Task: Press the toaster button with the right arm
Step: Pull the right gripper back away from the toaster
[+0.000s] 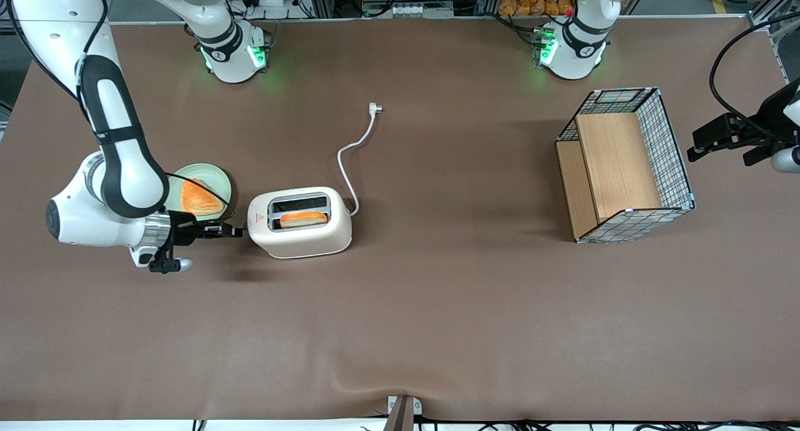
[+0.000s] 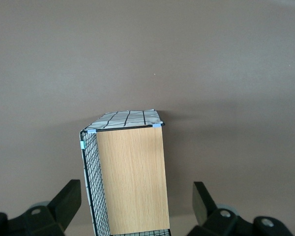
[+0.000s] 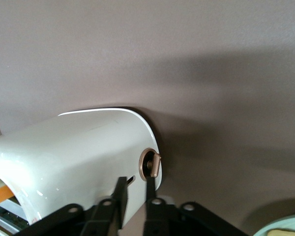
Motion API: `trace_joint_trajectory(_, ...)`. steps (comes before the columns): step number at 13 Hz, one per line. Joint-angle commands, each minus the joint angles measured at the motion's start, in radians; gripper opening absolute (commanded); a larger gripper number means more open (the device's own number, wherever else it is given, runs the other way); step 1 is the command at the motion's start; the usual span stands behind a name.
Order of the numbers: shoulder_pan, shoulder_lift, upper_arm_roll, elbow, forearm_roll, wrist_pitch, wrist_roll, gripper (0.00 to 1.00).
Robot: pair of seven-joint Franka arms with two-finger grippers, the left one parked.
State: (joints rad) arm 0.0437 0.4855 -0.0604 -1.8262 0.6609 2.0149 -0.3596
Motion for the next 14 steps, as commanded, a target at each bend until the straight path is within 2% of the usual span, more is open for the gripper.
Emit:
trace_joint_trajectory(1,-0.013,0.024,0.004,0.056,-0.010,-0.051,-0.012,1.00)
trace_joint_trajectory(5,-0.025,0.019,0.001,0.113,-0.053,-0.104,-0.009,1.00)
trace_joint_trajectory(9,-0.024,0.015,-0.012,0.221,-0.168,-0.171,-0.009,1.00)
trace_joint_trajectory(11,-0.024,0.012,-0.009,0.295,-0.269,-0.197,-0.009,1.00)
trace_joint_trajectory(12,-0.027,0.012,-0.007,0.345,-0.300,-0.237,-0.009,1.00)
trace_joint_trajectory(14,-0.031,0.016,-0.007,0.433,-0.323,-0.329,-0.009,1.00)
